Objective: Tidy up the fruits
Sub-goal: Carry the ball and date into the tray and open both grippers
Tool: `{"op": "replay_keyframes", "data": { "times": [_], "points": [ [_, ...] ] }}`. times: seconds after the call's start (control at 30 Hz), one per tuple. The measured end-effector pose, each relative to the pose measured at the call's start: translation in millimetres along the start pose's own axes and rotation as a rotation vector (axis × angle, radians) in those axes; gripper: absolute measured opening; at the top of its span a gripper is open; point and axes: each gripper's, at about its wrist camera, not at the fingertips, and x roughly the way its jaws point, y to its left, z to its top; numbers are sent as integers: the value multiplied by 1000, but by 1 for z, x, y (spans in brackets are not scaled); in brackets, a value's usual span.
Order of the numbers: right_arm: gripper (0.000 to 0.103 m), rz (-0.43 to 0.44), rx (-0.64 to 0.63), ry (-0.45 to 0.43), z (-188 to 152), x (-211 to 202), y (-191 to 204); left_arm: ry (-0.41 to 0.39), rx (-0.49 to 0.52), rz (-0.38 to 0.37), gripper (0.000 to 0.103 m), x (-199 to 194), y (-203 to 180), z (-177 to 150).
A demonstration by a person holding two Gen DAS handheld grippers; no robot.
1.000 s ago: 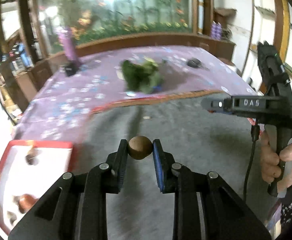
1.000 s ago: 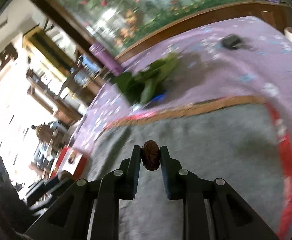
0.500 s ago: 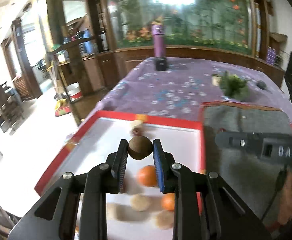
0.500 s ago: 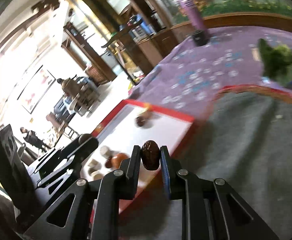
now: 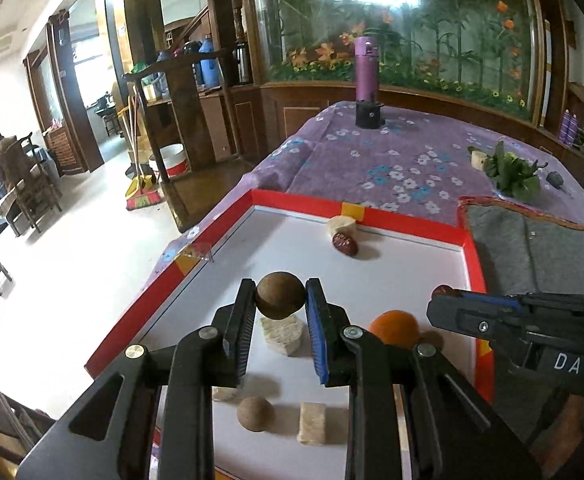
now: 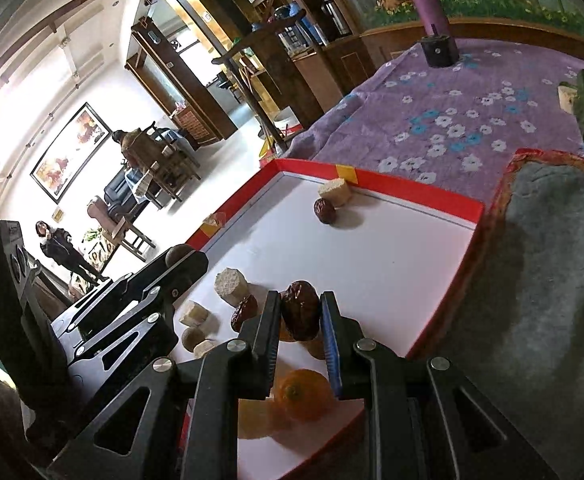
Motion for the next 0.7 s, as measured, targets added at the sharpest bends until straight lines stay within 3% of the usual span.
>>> {"op": "replay_keyframes", "data": {
  "times": [0.37, 0.47, 0.53, 0.6, 0.7],
  "points": [
    [20, -17, -20, 5, -1, 15, 8, 14, -16, 13, 23, 8, 10, -4],
    [25, -54, -40, -11, -5, 13, 14, 19, -18, 25, 23, 9, 10, -4],
    [40, -73, -52, -30, -7, 7, 17, 24, -20, 37, 30, 7, 9, -5],
    [53, -99, -62, -73, -11, -5, 19, 6, -18, 58, 63, 0, 6, -5],
    [56, -120, -92, -131, -21, -26, 24, -50, 2, 85, 76, -19, -1, -7]
  ]
}}
